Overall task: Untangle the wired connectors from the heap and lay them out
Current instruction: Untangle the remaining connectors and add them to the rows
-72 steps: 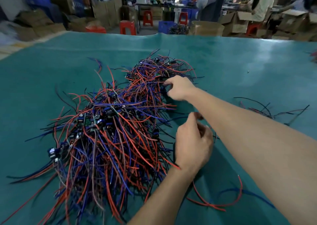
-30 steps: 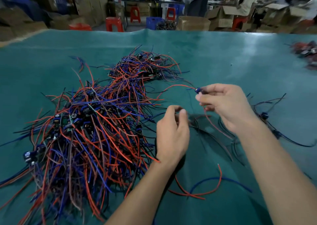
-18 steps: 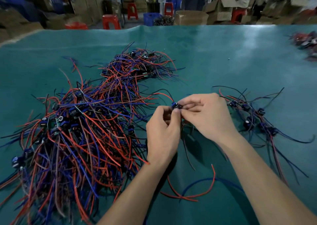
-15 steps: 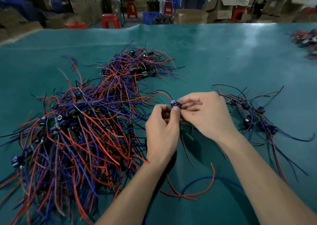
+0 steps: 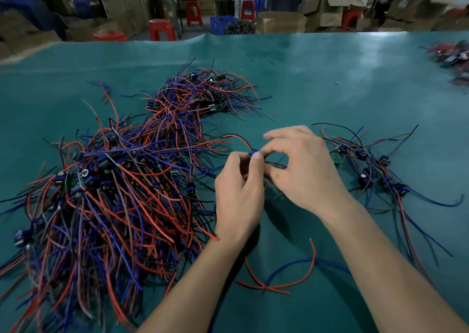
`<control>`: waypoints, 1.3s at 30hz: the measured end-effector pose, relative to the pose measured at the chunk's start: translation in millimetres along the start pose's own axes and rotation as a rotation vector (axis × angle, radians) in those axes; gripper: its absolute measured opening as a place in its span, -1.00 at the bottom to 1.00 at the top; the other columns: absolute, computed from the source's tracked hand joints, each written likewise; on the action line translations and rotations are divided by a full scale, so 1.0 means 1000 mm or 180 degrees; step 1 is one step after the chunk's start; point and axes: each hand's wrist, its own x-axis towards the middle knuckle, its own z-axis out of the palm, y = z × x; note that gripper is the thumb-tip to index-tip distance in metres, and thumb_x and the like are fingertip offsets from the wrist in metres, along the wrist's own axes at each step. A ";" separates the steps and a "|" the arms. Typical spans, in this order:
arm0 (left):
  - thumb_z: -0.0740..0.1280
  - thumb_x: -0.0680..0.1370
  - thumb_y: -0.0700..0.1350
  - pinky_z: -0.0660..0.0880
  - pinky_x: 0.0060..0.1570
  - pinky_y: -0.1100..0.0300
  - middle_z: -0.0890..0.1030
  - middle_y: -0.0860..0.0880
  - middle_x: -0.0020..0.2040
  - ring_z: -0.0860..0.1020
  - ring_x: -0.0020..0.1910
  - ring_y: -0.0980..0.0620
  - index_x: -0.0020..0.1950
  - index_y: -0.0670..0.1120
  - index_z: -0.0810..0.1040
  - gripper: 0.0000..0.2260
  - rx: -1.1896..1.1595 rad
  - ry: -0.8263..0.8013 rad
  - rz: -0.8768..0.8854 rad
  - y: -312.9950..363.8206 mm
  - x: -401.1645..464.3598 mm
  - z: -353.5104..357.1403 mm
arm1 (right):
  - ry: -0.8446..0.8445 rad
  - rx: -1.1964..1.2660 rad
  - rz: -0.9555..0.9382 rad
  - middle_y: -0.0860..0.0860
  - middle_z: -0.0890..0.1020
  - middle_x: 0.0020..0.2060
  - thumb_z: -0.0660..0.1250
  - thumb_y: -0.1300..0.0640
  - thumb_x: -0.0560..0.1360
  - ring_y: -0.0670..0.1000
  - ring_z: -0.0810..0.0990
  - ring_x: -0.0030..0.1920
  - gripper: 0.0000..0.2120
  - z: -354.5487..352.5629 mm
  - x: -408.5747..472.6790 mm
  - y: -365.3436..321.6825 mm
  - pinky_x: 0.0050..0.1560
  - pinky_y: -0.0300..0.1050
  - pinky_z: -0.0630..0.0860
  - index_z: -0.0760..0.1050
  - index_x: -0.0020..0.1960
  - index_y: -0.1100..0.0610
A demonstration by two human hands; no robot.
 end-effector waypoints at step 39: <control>0.32 0.59 -0.19 0.46 -0.22 0.12 0.63 0.06 -0.28 0.51 -0.34 0.10 -0.06 -0.10 0.62 -0.90 -0.0070 -0.0258 -0.0080 -0.005 0.003 0.002 | -0.0297 0.3940 0.1797 0.05 0.67 -0.26 0.37 0.37 0.54 -0.02 0.63 -0.30 -0.92 0.004 0.006 0.011 -0.23 -0.23 0.63 0.61 -0.11 0.29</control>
